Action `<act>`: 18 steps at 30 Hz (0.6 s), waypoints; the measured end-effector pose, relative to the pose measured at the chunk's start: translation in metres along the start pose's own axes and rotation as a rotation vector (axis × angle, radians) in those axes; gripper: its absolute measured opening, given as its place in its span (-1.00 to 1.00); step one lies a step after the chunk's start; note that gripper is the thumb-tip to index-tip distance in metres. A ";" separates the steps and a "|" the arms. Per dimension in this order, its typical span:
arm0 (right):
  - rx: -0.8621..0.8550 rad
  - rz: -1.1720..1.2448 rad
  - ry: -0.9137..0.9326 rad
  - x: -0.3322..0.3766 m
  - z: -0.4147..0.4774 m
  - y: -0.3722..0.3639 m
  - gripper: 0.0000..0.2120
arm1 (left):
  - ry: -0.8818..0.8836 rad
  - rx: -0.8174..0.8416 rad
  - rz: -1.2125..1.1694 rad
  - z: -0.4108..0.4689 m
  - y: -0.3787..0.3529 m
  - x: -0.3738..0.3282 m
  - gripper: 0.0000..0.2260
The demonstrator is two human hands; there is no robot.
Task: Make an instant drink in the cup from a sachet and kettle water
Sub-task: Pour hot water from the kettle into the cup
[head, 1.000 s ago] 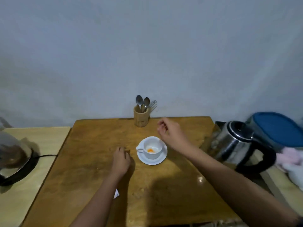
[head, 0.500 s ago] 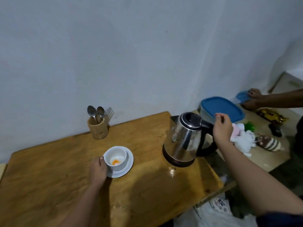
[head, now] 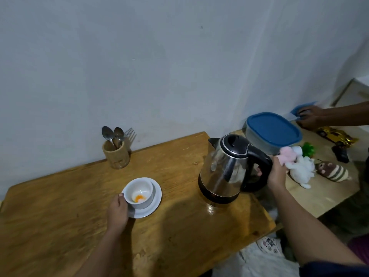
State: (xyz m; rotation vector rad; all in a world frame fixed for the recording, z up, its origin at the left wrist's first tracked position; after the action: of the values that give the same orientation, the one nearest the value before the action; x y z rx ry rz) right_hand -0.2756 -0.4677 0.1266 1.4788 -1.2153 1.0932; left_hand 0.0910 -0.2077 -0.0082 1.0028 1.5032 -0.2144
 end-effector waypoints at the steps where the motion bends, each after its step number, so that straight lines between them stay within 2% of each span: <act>1: -0.013 0.029 -0.008 -0.002 0.001 -0.001 -0.69 | -0.004 0.002 0.003 0.000 0.000 0.000 -0.74; 9: -0.215 0.144 -0.088 -0.014 -0.005 -0.006 -0.70 | -0.031 0.094 0.007 -0.002 0.000 0.000 -0.75; 14: -0.223 0.042 -0.059 0.002 -0.007 -0.016 -0.66 | -0.042 0.124 0.030 -0.006 0.001 -0.002 -0.77; 18: -0.198 -0.067 -0.040 0.023 -0.008 -0.026 -0.65 | 0.036 0.135 0.060 -0.003 0.000 -0.002 -0.77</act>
State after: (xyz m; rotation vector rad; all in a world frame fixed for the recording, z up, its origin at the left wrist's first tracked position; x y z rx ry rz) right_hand -0.2479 -0.4610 0.1477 1.3847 -1.2549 0.8764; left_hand 0.0890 -0.2068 -0.0063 1.1628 1.5046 -0.2591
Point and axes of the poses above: each hand's wrist, its own z-axis towards the middle knuckle, its own y-axis out of the back of the hand, x = y × z, the point moved 5 cm from there along z, towards the middle knuckle, and after that the axes turned 14 degrees about x, right-handed, at the moved point
